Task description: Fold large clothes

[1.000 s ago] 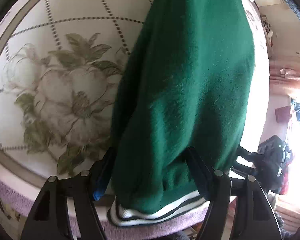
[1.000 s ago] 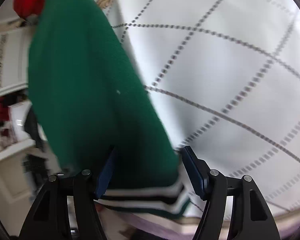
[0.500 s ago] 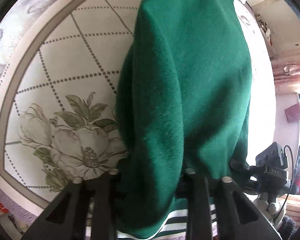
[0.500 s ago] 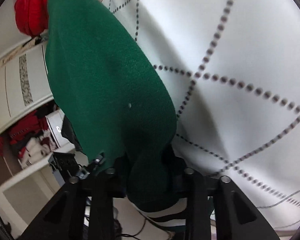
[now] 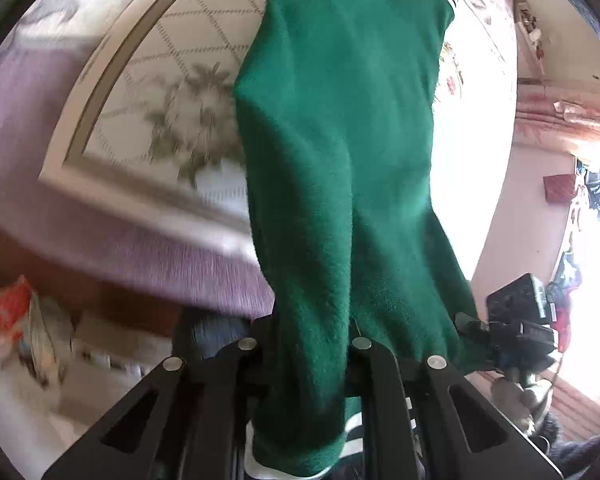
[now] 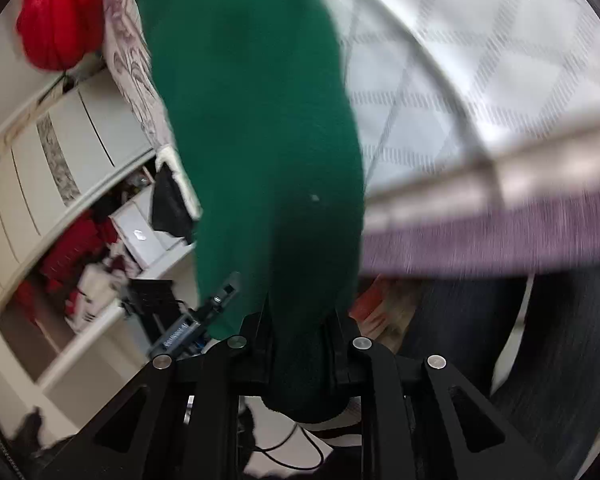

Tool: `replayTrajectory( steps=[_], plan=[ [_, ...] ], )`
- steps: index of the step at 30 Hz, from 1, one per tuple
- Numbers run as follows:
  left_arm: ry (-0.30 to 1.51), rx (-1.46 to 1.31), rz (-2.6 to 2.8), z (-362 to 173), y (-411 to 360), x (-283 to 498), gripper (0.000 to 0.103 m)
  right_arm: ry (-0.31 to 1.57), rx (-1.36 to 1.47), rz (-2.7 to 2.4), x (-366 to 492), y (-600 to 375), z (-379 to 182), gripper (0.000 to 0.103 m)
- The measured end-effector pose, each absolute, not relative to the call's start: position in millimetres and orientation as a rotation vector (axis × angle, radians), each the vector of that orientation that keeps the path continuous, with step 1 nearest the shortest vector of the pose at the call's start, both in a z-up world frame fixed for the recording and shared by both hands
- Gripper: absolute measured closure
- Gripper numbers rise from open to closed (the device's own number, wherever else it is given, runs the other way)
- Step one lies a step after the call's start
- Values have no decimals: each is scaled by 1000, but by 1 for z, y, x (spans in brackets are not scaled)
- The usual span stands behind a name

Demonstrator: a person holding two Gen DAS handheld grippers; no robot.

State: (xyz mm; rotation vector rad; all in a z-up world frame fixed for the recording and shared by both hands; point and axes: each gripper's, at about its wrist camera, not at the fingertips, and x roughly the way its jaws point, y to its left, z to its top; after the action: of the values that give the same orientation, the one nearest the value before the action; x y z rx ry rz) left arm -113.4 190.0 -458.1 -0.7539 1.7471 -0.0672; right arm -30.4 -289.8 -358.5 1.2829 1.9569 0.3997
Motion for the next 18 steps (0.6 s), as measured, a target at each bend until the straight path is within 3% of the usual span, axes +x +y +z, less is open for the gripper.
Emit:
replayTrajectory(
  steps=[7, 15, 16, 17, 18],
  plan=[
    [1705, -835, -31, -444, 197, -18, 91, 1898, 1548, 361, 3, -293, -320, 84],
    [1660, -941, 98, -533, 217, 94, 83, 1813, 1729, 241, 124, -273, -400, 82],
    [1645, -993, 107, -542, 223, 102, 76, 1812, 1747, 235, 136, -268, -410, 80],
    [1622, -1041, 98, -548, 228, 108, 57, 1813, 1765, 214, 145, -266, -419, 77],
    [1590, -1092, 85, -552, 233, 113, 45, 1815, 1771, 209, 153, -263, -425, 70]
  ],
)
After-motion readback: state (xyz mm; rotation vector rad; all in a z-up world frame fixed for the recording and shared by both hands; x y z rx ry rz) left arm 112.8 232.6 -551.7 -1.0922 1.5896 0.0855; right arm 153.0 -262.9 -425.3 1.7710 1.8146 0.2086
